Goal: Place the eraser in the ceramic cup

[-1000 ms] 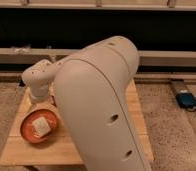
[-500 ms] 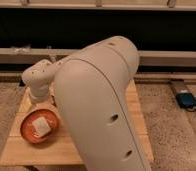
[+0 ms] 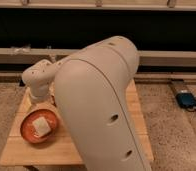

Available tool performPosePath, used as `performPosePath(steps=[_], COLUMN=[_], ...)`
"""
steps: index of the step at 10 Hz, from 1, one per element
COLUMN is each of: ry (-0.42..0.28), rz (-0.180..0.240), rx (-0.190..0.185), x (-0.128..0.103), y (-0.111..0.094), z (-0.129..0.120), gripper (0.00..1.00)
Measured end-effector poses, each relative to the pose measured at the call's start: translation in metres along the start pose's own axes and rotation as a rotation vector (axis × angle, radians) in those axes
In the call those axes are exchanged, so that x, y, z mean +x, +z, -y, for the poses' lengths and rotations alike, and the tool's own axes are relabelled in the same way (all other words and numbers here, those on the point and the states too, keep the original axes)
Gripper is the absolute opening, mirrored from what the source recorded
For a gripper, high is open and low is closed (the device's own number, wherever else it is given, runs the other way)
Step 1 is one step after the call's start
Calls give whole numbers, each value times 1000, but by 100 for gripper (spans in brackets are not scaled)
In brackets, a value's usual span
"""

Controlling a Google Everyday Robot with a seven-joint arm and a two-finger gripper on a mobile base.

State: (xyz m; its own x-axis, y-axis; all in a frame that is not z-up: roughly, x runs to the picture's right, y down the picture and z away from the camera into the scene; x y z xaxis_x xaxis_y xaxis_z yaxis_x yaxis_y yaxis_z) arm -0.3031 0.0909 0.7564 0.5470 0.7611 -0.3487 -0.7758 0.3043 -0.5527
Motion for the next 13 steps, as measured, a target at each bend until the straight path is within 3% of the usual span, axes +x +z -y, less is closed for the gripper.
performPosePath(steps=[8, 10, 13], ry=[-13, -102, -80], rz=[-8, -53, -81], rx=[-2, -9, 20], x=[0, -4, -12], y=[1, 3, 1], z=[1, 19, 69], gripper=[80, 80, 80])
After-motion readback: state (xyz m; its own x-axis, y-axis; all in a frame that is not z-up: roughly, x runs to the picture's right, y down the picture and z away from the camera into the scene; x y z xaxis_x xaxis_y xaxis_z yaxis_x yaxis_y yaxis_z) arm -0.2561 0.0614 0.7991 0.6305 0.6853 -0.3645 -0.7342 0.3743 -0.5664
